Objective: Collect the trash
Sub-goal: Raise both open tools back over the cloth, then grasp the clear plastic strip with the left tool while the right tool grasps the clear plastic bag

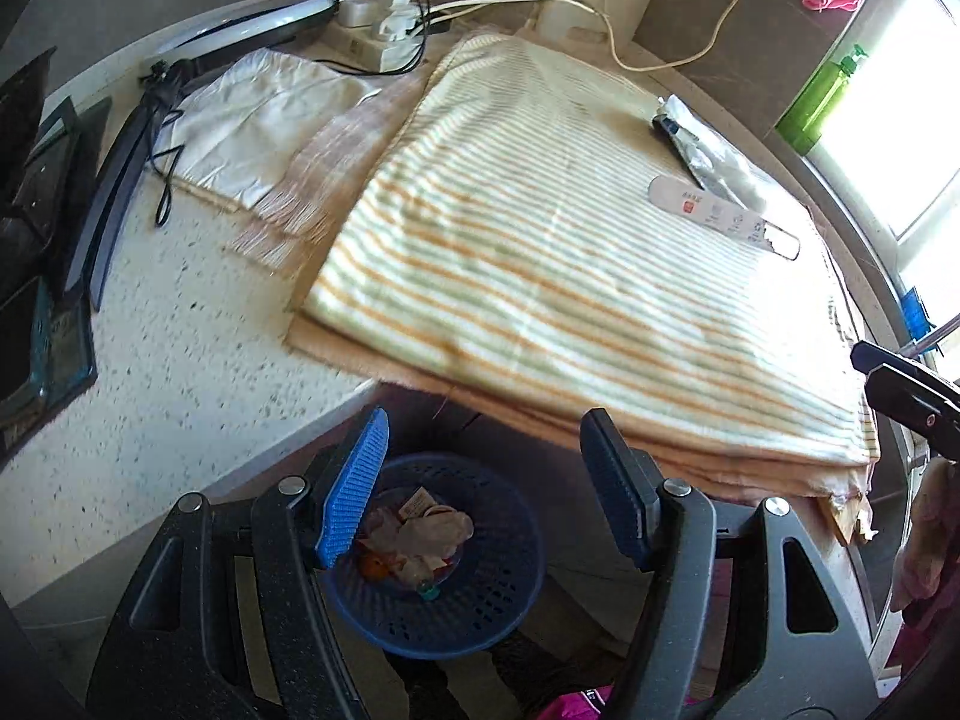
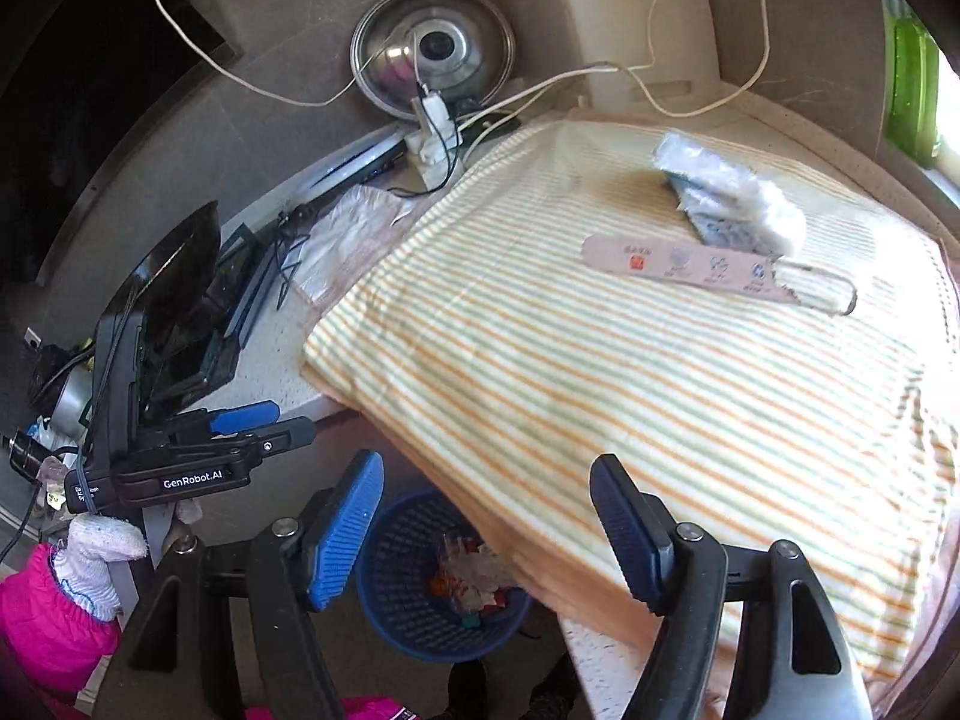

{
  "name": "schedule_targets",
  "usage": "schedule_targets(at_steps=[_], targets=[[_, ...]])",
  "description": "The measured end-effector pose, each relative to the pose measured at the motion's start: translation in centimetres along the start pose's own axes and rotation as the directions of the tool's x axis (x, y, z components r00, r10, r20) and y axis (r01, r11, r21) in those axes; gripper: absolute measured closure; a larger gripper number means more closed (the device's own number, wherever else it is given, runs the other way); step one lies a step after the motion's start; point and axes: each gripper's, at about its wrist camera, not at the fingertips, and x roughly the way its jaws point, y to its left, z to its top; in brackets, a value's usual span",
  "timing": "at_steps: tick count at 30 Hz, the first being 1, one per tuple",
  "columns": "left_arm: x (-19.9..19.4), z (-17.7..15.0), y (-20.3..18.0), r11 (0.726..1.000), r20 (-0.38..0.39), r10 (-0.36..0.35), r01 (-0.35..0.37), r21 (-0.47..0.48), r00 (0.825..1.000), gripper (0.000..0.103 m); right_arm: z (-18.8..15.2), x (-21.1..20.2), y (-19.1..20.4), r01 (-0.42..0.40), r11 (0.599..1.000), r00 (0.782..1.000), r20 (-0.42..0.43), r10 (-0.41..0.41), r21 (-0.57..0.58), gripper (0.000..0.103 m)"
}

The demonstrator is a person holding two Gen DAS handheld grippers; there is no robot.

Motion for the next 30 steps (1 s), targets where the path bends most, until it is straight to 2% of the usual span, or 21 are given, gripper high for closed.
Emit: schedule_targets(at_steps=[7, 15, 25, 30], targets=[[1.1, 3.7, -4.5, 0.997, 0.022, -0.035, 0.033, 0.074, 0.999, 0.035, 3.1, -2.6, -4.8, 0.047, 0.999, 0.996, 0.072, -0.049, 0.028, 0.024], [2.7, 7.8, -9.9, 0.98, 0.032, -0.088, 0.081, 0.18, 0.996, 0.035, 5.8, -3.6, -10.3, 0.1, 0.993, 0.99, 0.096, -0.106, 0.068, 0.024], [5.6, 12.4, -14.9, 0.957, 0.015, -0.09, 0.082, 0.278, 0.996, 0.035, 10.6, -2.1, -16.5, 0.117, 0.987, 0.99, 0.07, -0.125, 0.106, 0.024], [8.4, 15.6, -16.9, 0.95, -0.031, -0.122, 0.126, 0.284, 0.992, 0.035, 13.1, 0.2, -19.0, 0.123, 0.986, 0.992, 0.019, -0.126, 0.115, 0.024]])
